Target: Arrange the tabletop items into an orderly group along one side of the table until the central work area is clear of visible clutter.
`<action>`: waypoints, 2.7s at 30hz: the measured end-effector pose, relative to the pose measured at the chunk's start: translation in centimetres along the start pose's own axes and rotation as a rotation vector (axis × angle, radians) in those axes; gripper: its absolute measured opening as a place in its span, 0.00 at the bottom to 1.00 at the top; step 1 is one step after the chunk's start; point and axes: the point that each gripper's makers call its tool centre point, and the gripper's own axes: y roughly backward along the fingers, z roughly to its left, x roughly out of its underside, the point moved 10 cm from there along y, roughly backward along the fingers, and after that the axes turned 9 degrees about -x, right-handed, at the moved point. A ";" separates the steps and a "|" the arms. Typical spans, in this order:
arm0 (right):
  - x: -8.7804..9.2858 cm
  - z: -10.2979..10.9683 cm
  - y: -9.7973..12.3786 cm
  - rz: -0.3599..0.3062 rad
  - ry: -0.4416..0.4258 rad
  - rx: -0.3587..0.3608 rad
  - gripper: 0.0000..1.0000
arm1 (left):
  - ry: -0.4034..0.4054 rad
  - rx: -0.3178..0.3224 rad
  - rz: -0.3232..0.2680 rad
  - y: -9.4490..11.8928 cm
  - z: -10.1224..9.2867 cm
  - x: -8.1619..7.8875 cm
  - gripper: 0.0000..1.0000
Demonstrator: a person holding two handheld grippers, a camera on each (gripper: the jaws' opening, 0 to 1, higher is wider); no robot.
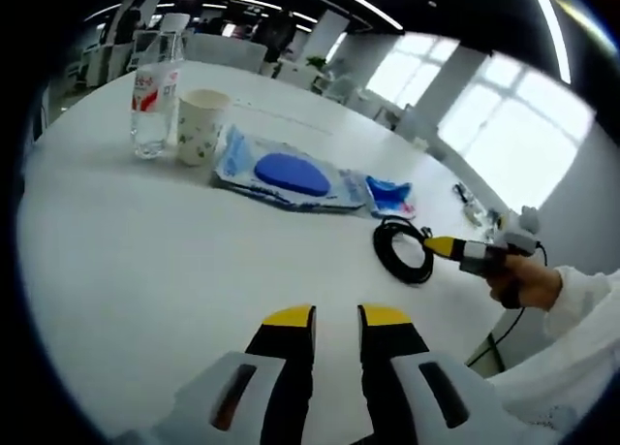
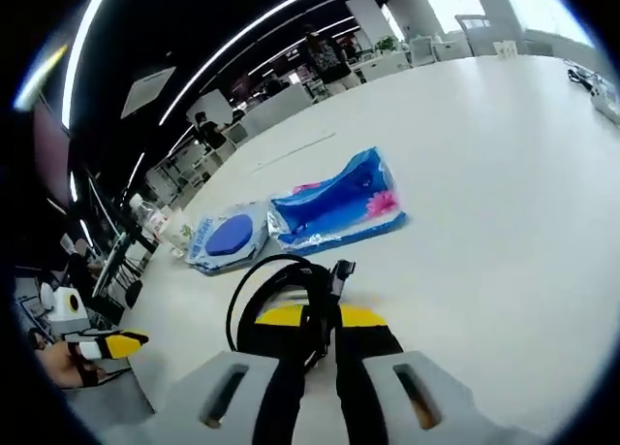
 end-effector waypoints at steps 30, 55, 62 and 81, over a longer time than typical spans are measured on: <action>0.8 -0.7 -0.8 -0.012 0.057 0.028 0.08 | 0.137 0.000 -0.104 2.1 -0.1 0.4 0.14; -0.4 4.4 6.8 -0.151 0.210 -0.042 0.82 | -0.118 0.004 -0.182 6.3 4.7 -4.4 0.62; 0.1 6.5 8.0 -0.166 0.192 0.005 0.82 | -0.143 0.012 -0.146 8.9 6.9 -5.9 0.63; 4.2 9.9 14.7 -0.235 0.124 0.140 0.77 | -0.134 0.048 -0.063 12.3 10.8 -5.8 0.63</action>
